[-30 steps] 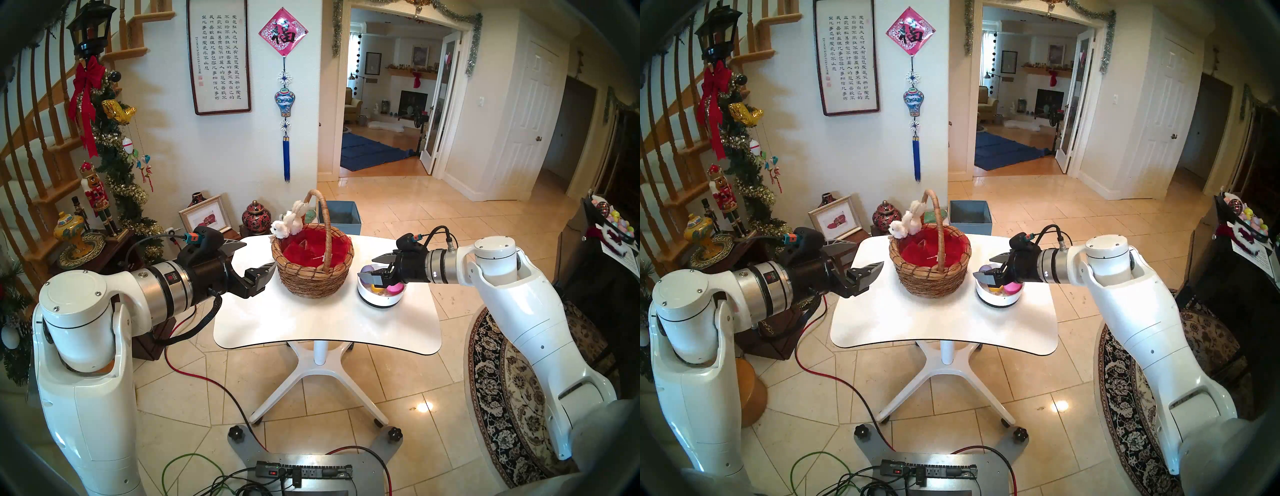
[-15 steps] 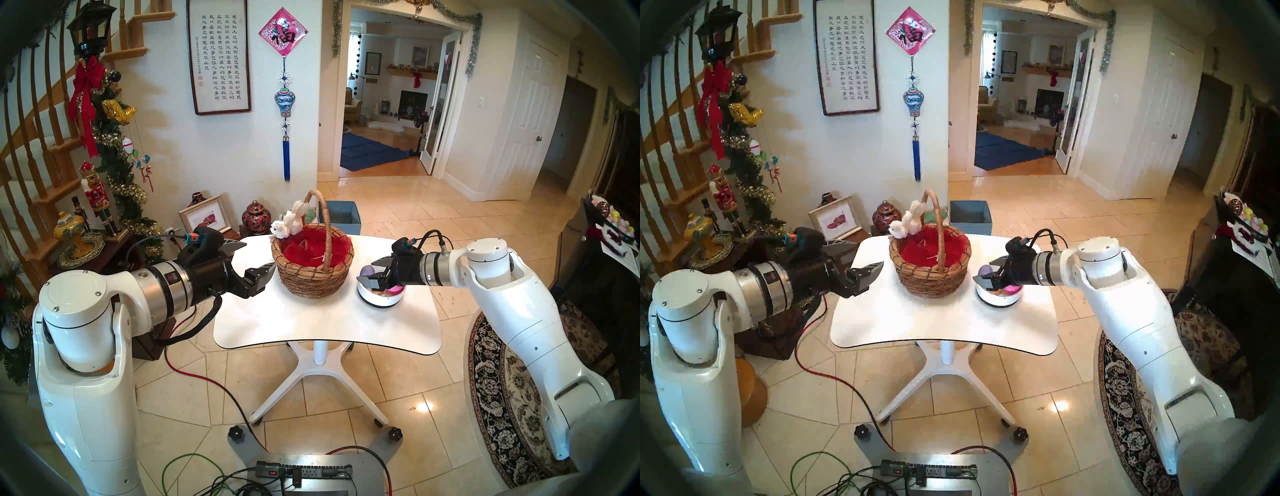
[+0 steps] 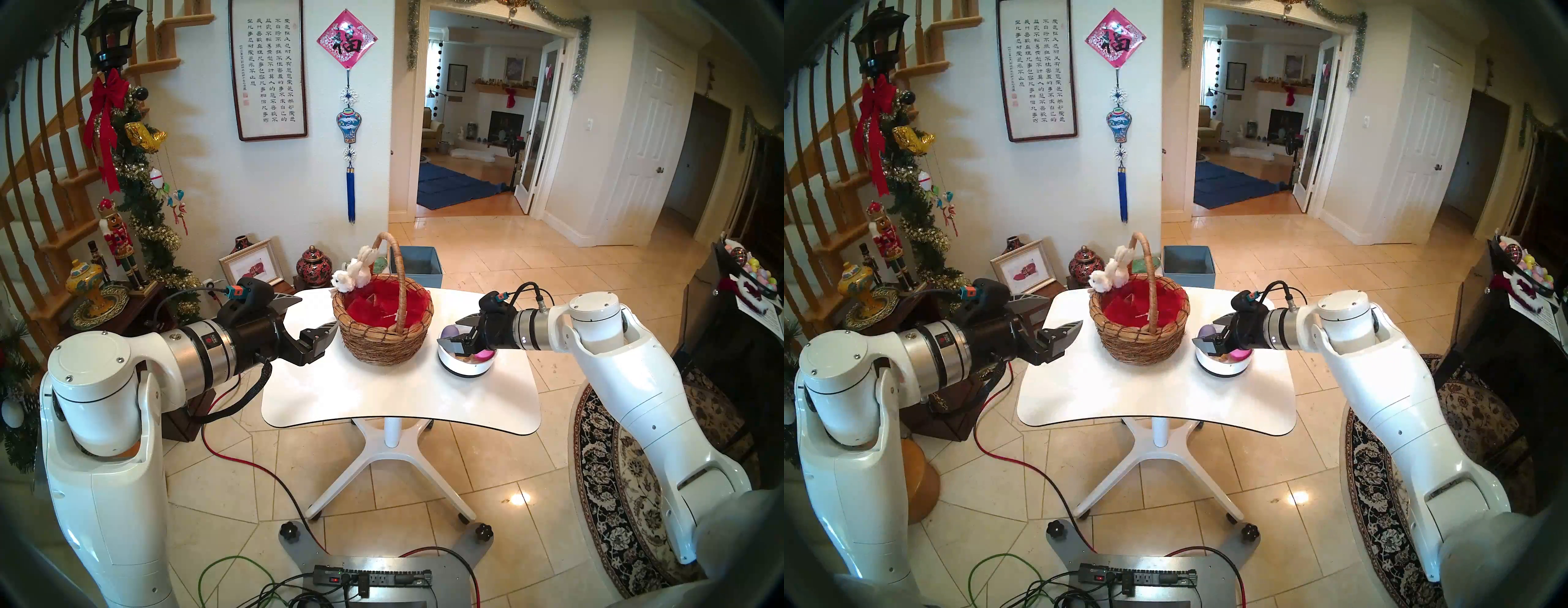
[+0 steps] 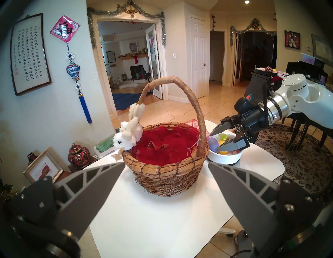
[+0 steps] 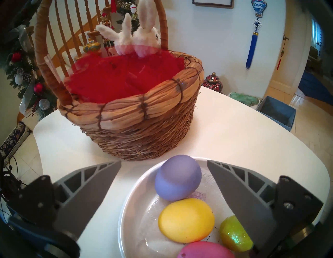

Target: Put easter egg into basket

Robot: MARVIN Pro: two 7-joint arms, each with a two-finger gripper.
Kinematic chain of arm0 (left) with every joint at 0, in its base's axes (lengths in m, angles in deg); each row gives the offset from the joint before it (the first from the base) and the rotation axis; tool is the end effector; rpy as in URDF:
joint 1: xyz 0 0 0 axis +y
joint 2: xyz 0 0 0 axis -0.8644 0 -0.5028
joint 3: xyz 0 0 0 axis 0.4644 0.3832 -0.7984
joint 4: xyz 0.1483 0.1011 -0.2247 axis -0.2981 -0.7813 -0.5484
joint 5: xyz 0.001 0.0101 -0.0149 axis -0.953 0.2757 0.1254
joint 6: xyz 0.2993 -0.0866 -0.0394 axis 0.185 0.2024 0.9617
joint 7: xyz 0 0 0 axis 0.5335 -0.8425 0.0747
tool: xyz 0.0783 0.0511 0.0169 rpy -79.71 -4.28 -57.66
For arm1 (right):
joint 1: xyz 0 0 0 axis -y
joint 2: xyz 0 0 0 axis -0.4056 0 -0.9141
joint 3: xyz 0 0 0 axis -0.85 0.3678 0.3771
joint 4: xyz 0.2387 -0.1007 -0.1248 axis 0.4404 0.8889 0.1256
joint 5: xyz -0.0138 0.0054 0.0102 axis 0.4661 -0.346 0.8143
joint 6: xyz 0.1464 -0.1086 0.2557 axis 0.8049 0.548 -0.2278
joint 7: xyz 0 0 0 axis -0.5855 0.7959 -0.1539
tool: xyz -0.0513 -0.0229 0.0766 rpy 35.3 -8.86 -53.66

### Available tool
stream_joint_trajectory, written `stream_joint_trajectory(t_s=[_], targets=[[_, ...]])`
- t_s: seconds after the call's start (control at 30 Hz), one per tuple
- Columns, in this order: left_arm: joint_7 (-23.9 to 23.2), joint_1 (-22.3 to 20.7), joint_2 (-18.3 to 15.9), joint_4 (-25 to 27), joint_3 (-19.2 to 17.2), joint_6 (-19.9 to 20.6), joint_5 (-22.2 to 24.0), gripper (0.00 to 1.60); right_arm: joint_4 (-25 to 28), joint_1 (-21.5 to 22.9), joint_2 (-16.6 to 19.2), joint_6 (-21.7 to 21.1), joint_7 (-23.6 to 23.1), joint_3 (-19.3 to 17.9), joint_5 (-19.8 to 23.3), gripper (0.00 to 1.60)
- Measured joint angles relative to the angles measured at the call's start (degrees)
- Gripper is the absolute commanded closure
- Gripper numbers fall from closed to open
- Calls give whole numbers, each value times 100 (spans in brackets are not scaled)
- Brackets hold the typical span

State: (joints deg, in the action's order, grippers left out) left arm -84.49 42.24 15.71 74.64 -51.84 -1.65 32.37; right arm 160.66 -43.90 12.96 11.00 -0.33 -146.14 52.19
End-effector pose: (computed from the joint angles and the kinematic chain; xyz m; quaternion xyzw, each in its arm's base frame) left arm 0.2852 0.0380 -0.1271 0.7606 -0.2663 0.5760 0.1371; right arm 0.4665 -0.0519 -0.2422 -0.7938 -0.3630 -0.4313 0.2281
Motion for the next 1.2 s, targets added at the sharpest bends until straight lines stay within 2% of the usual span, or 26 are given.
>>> stream_joint_trajectory(t_s=[0.83,0.93,1.1,1.2], targets=[[0,0,0,0,0,0,0,0,7,-12,0,-115,102,-6,-12,0],[0,0,0,0,0,0,0,0,8,-17,1,-114,122,-6,-12,4],[0,0,0,0,0,0,0,0,7,-28,1,-114,162,-3,-12,0],[0,0,0,0,0,0,0,0,6,-32,1,-115,178,0,-11,6]])
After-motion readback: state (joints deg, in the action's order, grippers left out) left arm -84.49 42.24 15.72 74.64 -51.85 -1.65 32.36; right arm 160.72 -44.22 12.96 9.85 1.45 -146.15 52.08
